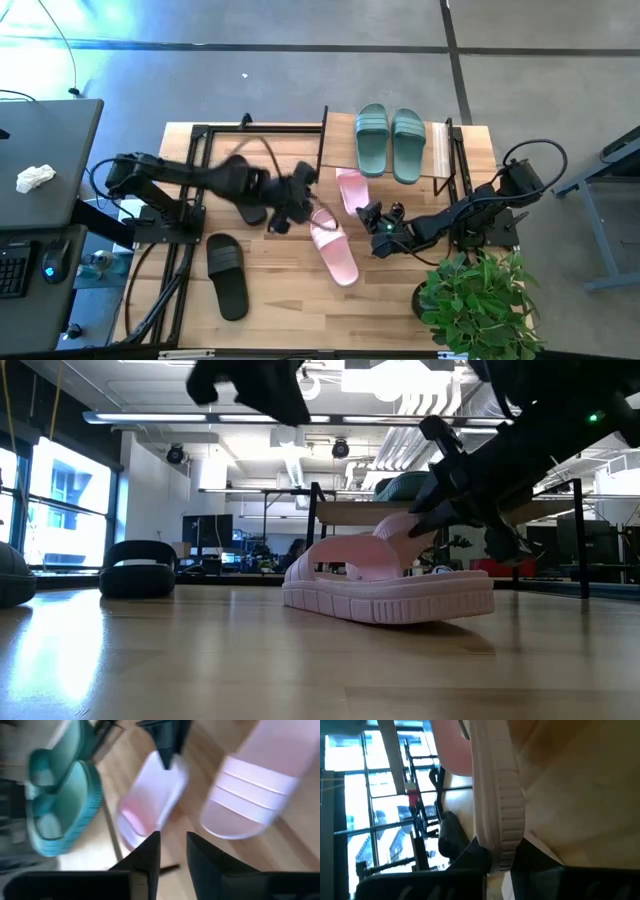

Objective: Pick and place slides into the shelf
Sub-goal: Put the left pink slides under the shelf

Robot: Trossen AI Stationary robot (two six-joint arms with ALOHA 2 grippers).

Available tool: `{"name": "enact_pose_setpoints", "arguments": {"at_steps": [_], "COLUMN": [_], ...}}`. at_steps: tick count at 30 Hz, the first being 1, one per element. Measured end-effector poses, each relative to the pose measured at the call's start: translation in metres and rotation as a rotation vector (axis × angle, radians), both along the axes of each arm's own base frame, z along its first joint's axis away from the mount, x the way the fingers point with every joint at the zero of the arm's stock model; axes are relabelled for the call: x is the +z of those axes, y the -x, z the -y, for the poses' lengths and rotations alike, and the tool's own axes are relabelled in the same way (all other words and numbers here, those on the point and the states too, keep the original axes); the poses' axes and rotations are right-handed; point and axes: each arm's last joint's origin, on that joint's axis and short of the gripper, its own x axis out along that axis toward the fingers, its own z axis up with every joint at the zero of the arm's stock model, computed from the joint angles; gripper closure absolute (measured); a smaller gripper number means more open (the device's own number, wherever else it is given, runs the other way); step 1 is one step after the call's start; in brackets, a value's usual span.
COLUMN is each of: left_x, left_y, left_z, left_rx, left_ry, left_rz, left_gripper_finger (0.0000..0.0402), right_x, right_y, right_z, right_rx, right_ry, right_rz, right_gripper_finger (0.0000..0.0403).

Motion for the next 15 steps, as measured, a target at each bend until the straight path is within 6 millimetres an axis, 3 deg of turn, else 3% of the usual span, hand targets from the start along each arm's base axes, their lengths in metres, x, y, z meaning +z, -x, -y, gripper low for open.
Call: {"name": "enact_pose_setpoints", "arguments": {"at_steps": [7,15], "left_x": [-0.053,-0.096], "left_y": [-0.003,-0.013], "left_z": [0.038,0.046], "left_rx": [-0.049,-0.129], "left_ry": [-0.109,-0.105], "left_rz": [0.155,0.145], "left_gripper_finger": [0.0364,0.0357], "right_x": [0.002,0.005], "right_y": [-0.001,-0.003], "right_z": [-0.003,-0.011], "right_rx": [0.011,0.052], "right_ry": [-0.01,-0.045], "right_rz": [0.026,0.077], "right_gripper_finger": [0.0387,0.0387]}}
